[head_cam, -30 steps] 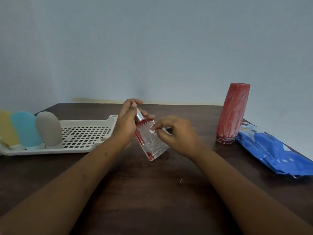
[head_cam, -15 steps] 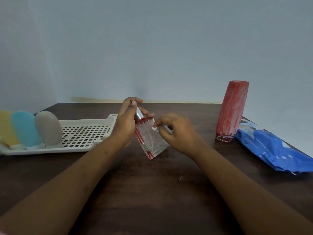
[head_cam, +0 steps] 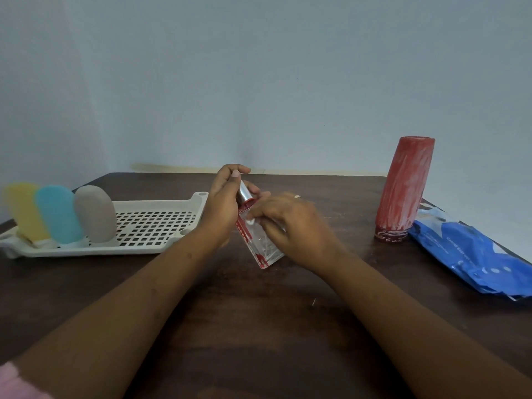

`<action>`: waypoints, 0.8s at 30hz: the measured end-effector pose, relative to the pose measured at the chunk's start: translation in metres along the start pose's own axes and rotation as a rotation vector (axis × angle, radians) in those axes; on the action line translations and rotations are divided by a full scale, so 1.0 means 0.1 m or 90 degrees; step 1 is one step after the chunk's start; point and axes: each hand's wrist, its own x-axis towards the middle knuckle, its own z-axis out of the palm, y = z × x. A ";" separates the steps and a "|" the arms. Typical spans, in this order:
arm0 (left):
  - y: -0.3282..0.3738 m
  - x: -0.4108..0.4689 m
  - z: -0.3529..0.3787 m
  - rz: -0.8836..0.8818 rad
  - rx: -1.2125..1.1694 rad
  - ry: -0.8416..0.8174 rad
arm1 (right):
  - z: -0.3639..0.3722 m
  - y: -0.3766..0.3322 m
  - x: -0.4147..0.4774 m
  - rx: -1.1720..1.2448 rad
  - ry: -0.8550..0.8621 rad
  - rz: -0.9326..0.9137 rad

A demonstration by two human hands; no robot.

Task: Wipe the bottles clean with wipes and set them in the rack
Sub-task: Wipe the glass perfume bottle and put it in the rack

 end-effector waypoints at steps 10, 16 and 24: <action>0.00 0.01 0.01 -0.015 -0.017 0.001 | -0.07 0.09 -0.02 -0.013 -0.043 -0.008; -0.01 0.03 -0.01 -0.018 -0.024 -0.001 | -0.02 -0.05 0.00 -0.016 -0.054 -0.045; 0.03 -0.01 0.01 -0.015 0.003 0.000 | -0.06 0.14 -0.03 0.000 -0.032 0.047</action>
